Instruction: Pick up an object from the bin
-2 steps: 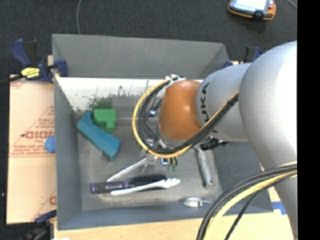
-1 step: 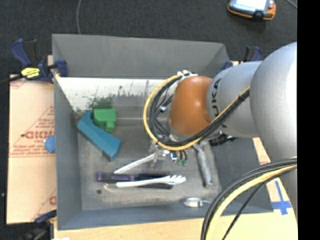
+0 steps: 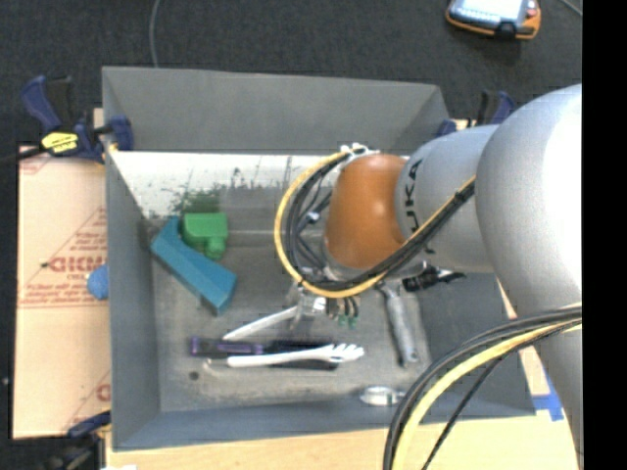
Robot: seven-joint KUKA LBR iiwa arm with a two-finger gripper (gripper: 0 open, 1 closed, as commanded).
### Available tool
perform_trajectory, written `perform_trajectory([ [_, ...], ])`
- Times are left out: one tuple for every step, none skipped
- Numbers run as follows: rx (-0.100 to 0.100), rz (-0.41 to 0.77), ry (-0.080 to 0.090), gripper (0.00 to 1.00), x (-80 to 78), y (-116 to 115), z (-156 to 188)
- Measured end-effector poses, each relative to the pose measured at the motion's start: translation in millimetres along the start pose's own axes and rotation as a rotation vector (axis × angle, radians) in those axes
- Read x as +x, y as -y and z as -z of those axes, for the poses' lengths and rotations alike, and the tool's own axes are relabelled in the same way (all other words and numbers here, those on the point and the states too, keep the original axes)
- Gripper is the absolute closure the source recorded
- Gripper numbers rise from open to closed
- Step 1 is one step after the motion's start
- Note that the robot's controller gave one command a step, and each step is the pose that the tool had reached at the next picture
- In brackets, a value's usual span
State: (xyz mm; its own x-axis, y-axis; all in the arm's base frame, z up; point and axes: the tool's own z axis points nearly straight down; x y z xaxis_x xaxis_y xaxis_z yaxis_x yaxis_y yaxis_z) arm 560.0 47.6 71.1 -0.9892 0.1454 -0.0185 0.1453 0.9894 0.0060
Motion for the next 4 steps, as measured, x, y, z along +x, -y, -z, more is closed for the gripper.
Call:
perform_trajectory([
  [0.0,0.001,0.0,1.0,0.0,0,0],
  [0.0,0.001,0.0,1.0,0.0,0,0],
  [0.0,0.301,0.004,1.0,9.4,3,90],
  [0.0,0.3,0.004,1.0,9.4,3,90],
])
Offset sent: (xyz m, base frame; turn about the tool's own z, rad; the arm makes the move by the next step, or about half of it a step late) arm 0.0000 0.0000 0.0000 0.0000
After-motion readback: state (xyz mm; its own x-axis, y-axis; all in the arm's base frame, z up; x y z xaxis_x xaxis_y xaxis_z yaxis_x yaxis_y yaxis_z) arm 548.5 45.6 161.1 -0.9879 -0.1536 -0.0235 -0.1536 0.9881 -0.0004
